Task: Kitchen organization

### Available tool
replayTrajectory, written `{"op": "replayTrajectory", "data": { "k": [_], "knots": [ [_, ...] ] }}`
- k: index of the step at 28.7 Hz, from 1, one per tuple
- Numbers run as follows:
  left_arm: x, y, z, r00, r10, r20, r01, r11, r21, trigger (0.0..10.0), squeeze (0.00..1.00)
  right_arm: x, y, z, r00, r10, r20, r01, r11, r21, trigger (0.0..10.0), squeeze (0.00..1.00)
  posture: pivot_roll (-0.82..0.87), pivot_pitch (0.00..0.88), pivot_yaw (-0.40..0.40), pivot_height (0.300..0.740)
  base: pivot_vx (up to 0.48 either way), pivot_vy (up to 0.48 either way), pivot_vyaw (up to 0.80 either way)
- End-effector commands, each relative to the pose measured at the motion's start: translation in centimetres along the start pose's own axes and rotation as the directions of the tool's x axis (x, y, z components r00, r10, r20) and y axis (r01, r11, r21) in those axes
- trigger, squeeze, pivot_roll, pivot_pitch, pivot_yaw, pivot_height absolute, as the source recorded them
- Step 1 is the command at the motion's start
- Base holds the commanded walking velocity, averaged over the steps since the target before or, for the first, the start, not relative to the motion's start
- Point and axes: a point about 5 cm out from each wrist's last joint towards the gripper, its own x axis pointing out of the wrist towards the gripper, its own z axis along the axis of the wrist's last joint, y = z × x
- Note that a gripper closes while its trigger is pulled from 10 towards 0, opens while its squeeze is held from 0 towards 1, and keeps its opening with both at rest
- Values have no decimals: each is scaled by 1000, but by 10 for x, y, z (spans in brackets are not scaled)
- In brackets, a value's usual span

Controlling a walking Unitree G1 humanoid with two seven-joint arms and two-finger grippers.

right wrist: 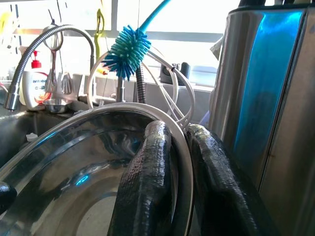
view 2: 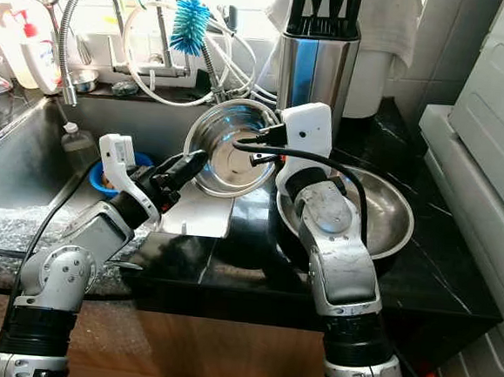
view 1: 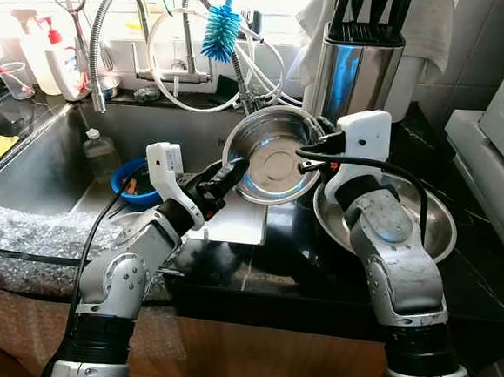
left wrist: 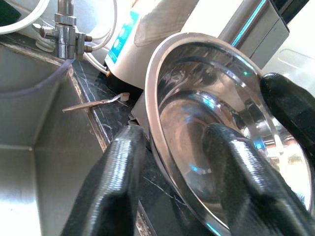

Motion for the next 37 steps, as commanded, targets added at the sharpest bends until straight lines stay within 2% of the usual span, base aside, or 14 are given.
{"op": "replayTrajectory", "data": {
  "k": [1,22,33,34,37],
  "knots": [
    [-1,3,0,1000,24,-15,-24,1000,14,0,0,2,3,16,997,14,71,-14,1000,-7,10000,0,-60,0,71,740,0,0,0],
    [-4,3,-5,998,33,-45,-32,999,19,0,0,2,16,20,993,67,94,-66,998,-14,10000,0,-52,0,73,740,0,0,0],
    [-5,1,-9,997,21,-73,-19,999,27,0,0,3,25,22,985,131,110,-123,989,-77,10000,0,-50,0,71,740,0,0,0],
    [-5,1,-9,997,20,-74,-18,999,27,0,0,3,26,22,984,140,111,-131,988,-82,10000,1000,-51,0,72,740,0,0,0],
    [-4,1,-11,997,17,-80,-15,1000,27,0,0,3,29,23,980,160,115,-149,984,-102,10000,1000,-52,0,72,740,0,0,0]
  ]
}}
